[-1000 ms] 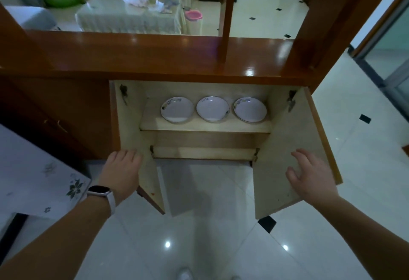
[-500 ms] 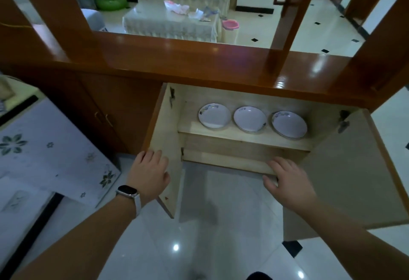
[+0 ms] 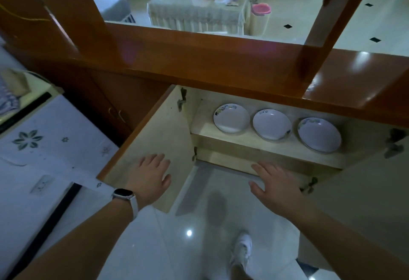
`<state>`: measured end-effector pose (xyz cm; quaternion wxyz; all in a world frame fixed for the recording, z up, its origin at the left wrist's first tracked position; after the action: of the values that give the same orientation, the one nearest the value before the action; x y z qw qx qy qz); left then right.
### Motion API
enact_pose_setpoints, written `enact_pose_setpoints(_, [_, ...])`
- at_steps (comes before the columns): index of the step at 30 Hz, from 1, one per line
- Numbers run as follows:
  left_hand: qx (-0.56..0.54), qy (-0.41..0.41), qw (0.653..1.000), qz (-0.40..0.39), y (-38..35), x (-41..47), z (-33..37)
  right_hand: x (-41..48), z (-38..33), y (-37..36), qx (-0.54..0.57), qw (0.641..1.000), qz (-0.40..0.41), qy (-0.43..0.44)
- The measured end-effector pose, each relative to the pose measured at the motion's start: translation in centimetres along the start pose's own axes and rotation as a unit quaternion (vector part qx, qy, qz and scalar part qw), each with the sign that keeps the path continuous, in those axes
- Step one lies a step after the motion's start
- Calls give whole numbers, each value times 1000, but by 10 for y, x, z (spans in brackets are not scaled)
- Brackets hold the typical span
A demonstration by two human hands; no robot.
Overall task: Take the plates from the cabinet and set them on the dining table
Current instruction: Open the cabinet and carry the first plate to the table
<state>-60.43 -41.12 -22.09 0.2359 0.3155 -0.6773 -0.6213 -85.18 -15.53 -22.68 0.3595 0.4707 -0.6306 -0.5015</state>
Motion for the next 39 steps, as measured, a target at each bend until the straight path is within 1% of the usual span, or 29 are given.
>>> enact_pose_setpoints(4, [-32,-33,999,-6,2,31,35,32,30,4,7,999,-21,25])
enact_pose_setpoints(7, [-40,-30,999,1,6,54,69,51,57,10,20,999,-22,36])
enact_pose_setpoints(12, [-63,-26,998,-2,10,90,117,73,94,17,7,998,-32,62])
enact_pose_setpoints(15, [-77,-30,997,-9,7,103,134,79,108,19,18,998,-32,56])
enact_pose_setpoints(20, [-69,-43,997,-2,1,128,152,90,121,19,27,997,-29,63])
enact_pose_setpoints(24, [-86,-57,995,5,-16,152,165,99,128,12,37,997,-26,61])
enact_pose_setpoints(29, [-132,-62,989,5,-55,179,176,118,138,-16,47,997,-34,48])
enact_pose_setpoints(32, [-168,-64,984,-6,-87,194,177,131,147,-43,58,997,-6,45])
enact_pose_setpoints(33, [-180,-61,982,-18,-98,198,175,136,150,-53,57,998,-7,41])
enact_pose_setpoints(36, [-203,-37,977,-55,-126,215,173,156,161,-88,45,998,-47,14])
enact_pose_setpoints(39, [-217,-20,974,-59,-151,233,174,173,170,-122,47,997,-64,-6])
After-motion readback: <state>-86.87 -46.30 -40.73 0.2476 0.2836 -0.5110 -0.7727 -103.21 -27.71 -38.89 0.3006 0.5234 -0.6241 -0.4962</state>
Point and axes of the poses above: each hand's wrist, its own x-axis towards the middle knuckle, its own y-axis out of the back of the hand, z = x × y, the point moved 2 cm from there along x, towards the middle knuckle, and after that the axes turned 13 degrees about y, right-handed, at the moved point
